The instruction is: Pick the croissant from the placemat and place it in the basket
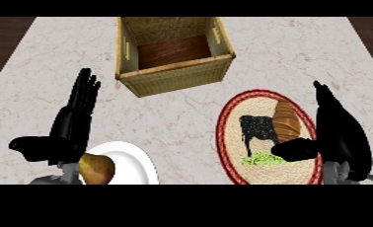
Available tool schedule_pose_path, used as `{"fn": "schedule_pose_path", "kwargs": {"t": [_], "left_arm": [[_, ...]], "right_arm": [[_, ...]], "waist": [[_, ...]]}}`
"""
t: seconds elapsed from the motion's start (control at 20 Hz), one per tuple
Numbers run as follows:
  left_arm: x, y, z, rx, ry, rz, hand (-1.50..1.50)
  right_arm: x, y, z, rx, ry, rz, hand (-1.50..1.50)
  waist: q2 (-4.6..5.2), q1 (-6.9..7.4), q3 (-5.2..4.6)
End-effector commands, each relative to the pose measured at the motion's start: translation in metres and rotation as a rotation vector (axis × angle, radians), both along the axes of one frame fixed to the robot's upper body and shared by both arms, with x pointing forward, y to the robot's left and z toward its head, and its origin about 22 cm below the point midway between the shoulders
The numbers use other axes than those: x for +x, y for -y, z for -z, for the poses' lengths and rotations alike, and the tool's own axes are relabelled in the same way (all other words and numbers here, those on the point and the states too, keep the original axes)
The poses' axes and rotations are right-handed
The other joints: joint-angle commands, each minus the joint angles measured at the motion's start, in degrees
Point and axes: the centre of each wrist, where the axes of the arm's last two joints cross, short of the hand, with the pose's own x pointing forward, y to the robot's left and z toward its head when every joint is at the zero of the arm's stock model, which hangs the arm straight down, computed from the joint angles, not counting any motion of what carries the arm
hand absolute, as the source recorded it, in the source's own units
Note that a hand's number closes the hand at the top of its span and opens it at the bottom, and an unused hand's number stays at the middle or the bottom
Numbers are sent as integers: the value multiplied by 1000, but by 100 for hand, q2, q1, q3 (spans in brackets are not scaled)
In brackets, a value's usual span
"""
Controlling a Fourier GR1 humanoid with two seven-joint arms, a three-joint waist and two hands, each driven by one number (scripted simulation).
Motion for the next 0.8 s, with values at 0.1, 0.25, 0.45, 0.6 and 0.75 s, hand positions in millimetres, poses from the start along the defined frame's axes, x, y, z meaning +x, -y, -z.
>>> {"fn": "schedule_pose_path", "kwargs": {"t": [0.1,0.25,0.45,0.6,0.75], "left_arm": [[-11,0,-3,-6,7,21,0],[0,7,10,-8,-3,1,0],[2,3,26,10,-6,-10,0],[-11,-7,15,-1,-3,-3,0],[3,1,5,4,11,-8,0]], "right_arm": [[20,-19,15,-46,-108,168,-150],[5,-2,19,-43,-80,182,-150],[15,-10,19,-40,-93,183,-150],[34,3,25,-27,-118,182,-150],[37,-2,41,-30,-128,197,-150]], "waist": [[12,57,3],[9,-46,4],[16,-40,1],[14,14,4],[16,-3,6]]}}
